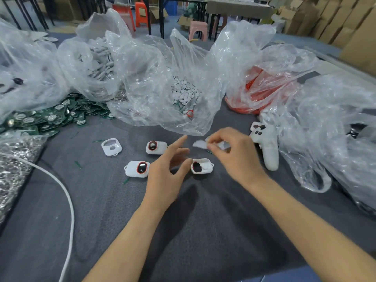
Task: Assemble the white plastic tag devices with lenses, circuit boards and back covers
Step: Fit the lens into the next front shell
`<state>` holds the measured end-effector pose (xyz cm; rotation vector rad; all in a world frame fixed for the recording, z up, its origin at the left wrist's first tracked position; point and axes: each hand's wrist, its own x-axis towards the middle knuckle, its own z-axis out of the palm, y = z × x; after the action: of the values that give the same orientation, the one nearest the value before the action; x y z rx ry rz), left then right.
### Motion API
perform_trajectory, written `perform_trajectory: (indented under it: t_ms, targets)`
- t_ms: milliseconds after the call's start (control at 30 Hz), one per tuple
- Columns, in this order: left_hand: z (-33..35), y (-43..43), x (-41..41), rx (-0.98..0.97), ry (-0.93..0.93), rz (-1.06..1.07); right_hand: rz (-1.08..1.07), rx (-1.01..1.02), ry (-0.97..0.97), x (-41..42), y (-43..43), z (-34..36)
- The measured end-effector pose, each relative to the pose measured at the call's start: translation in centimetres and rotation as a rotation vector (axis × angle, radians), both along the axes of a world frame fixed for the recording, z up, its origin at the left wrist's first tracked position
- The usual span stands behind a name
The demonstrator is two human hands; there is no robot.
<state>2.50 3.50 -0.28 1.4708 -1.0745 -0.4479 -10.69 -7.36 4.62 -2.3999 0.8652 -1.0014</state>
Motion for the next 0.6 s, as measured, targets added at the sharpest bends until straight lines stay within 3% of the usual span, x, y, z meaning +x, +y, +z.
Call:
perform_trajectory:
  t_ms: [167,267,367,600]
  targets:
    - [0.0,0.1,0.0,-0.038,-0.069,0.015,0.116,0.136,-0.093,-0.9,3.5,-1.9]
    - [0.0,0.0,-0.1,-0.008,0.094,-0.019,0.046,0.499,-0.273,-1.2,3.6,-2.4]
    - [0.0,0.1,0.0,0.01,0.14,-0.036,0.031,0.761,-0.476,-1.2,3.8,-2.8]
    - [-0.2,0.0,0.0,0.01,0.178,-0.065,0.014,0.865,-0.581,-1.1,4.0,-3.7]
